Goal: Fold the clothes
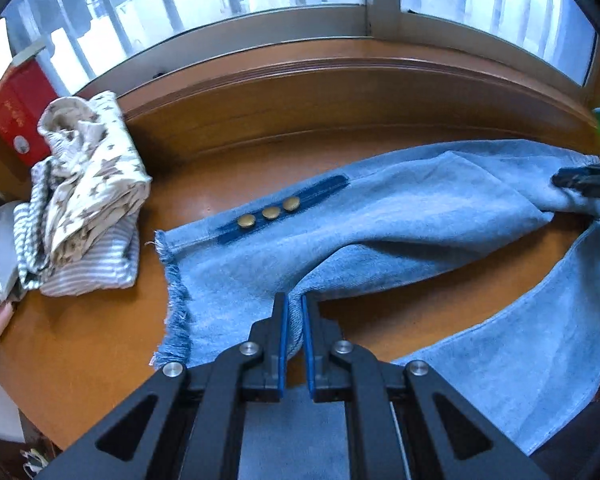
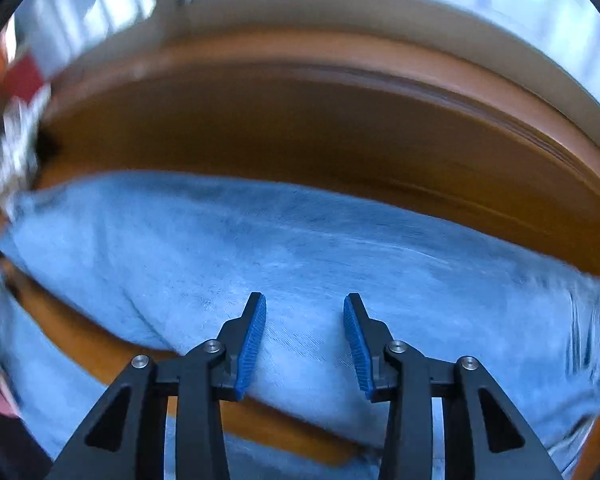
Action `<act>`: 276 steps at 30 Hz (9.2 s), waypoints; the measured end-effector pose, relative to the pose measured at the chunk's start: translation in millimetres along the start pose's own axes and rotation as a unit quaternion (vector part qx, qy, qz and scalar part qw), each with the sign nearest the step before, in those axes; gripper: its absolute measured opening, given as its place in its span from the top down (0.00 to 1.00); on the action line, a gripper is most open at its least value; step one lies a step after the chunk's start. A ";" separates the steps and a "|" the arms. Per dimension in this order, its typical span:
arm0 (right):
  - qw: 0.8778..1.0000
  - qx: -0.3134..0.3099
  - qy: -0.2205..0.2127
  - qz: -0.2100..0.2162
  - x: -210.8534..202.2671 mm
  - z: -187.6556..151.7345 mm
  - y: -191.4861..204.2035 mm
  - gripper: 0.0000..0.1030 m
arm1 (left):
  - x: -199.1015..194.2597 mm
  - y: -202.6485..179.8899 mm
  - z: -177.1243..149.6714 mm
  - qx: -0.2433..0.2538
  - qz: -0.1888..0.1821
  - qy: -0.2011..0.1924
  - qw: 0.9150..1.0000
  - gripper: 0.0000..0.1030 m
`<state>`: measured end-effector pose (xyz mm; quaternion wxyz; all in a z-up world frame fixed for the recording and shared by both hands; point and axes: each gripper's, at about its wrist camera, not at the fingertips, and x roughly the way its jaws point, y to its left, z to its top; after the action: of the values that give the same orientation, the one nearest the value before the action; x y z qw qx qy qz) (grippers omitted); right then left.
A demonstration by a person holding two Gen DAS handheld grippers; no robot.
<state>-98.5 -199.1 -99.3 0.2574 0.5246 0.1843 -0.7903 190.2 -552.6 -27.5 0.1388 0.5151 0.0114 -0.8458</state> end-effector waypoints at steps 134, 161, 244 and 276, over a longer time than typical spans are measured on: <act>0.959 -0.147 -0.058 0.234 -170.8 -261.5 -207.7 0.54 | 1.4 -562.7 41.1 0.153 -0.193 0.013 0.969 0.58; 0.965 -0.181 -0.055 0.183 -95.7 -168.2 -245.6 0.83 | 2.3 -552.4 24.9 0.075 -0.134 0.025 0.988 0.48; 0.991 -0.107 -0.065 0.038 -71.9 -107.1 -116.5 0.52 | 6.9 -461.8 1.5 0.021 -0.082 0.067 0.994 0.50; 0.994 0.006 -0.107 0.000 -148.8 -248.2 -156.1 0.53 | 60.0 -431.3 103.4 0.077 -0.021 0.016 0.997 0.46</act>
<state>37.3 96.8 -53.1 0.2724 0.4390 0.1507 -0.8428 -31.8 -168.2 -84.8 0.0807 0.5372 -0.0410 -0.8386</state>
